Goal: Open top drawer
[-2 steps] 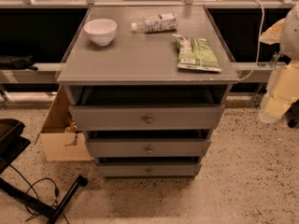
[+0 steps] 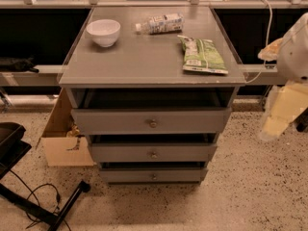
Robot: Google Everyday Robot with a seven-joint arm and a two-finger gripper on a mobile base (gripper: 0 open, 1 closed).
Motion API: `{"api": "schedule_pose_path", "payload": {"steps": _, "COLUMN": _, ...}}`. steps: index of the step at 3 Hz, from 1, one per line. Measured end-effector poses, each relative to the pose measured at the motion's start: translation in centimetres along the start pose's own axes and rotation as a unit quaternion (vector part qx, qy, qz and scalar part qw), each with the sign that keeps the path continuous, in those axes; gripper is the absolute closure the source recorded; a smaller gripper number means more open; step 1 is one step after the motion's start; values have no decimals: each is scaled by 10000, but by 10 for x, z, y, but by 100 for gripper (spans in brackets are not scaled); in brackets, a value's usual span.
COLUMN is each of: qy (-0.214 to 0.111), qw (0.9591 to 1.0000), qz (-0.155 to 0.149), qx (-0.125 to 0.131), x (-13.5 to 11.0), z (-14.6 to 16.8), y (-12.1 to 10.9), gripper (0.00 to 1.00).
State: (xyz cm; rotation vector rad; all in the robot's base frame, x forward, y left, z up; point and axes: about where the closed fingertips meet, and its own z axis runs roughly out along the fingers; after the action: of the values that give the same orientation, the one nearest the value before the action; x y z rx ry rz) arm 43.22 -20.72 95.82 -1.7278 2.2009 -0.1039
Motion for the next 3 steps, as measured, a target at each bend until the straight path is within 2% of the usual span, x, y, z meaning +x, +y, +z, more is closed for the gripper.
{"api": "schedule_pose_path", "payload": {"steps": 1, "qy": -215, "qw": 9991, "qz": -306, "qx": -206, "x": -4, "z": 77, "y": 32, "gripper": 0}}
{"api": "schedule_pose_path", "payload": {"steps": 2, "qy": -350, "qw": 9975, "qz": -470, "qx": -400, "x": -8, "z": 138, "y": 54, "gripper": 0}}
{"api": "schedule_pose_path", "payload": {"steps": 3, "qy": -433, "qw": 9955, "qz": -618, "qx": -567, "x": -8, "z": 217, "y": 44, "gripper": 0}}
